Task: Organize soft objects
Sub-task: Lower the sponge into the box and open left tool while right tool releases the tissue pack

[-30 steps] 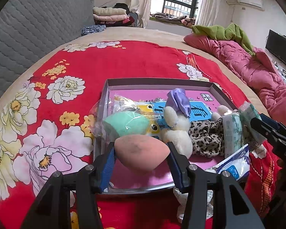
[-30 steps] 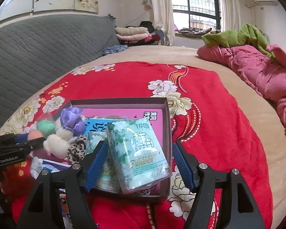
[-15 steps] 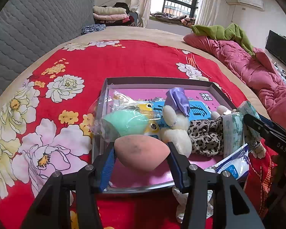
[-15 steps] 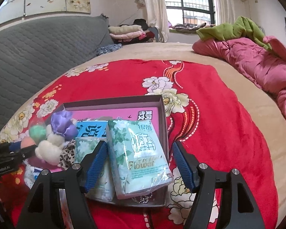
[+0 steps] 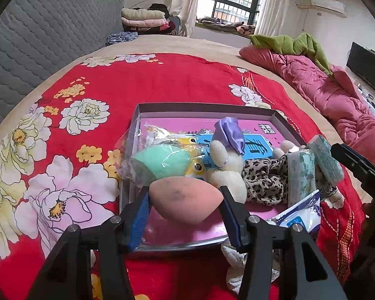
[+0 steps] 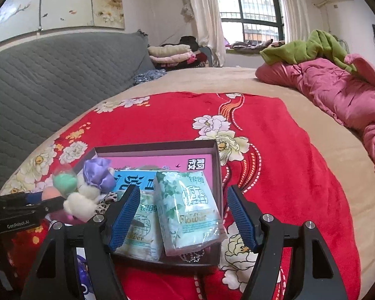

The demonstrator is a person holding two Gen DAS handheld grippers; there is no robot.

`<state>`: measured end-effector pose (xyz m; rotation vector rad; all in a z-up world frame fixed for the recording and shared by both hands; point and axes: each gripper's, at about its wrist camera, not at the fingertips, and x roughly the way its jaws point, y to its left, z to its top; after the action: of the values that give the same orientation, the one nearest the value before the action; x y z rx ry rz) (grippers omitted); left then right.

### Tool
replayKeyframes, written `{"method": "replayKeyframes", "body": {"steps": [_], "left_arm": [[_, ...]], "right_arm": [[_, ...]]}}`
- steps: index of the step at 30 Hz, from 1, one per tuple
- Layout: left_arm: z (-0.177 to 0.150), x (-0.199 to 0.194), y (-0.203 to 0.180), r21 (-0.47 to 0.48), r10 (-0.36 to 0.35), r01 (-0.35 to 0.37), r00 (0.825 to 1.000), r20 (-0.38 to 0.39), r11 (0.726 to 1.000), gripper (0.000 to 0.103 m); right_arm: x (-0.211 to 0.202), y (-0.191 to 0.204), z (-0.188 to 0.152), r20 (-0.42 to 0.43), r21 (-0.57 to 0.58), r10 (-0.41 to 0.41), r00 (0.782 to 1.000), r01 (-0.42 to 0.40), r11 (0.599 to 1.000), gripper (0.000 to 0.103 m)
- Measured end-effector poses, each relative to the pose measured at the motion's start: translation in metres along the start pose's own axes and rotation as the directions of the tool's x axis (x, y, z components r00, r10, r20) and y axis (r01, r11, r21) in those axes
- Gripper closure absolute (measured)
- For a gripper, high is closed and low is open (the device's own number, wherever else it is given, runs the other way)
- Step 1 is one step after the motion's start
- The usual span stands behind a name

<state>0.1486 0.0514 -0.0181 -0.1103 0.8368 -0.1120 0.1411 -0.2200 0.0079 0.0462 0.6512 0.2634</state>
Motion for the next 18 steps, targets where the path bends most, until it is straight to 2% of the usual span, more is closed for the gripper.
{"method": "replayKeyframes", "body": {"steps": [14,18], "left_arm": [[0.001,-0.004,0.000,0.003,0.008,-0.008,1.000,0.003,1.000,0.047],[0.001,-0.007,0.000,0.004,-0.002,0.002,1.000,0.009,1.000,0.042]], "right_arm": [[-0.011,0.002,0.000,0.027,-0.022,-0.010,1.000,0.010,1.000,0.029],[-0.015,0.004,0.000,0.033,-0.030,-0.011,0.999,0.012,0.999,0.029]]}}
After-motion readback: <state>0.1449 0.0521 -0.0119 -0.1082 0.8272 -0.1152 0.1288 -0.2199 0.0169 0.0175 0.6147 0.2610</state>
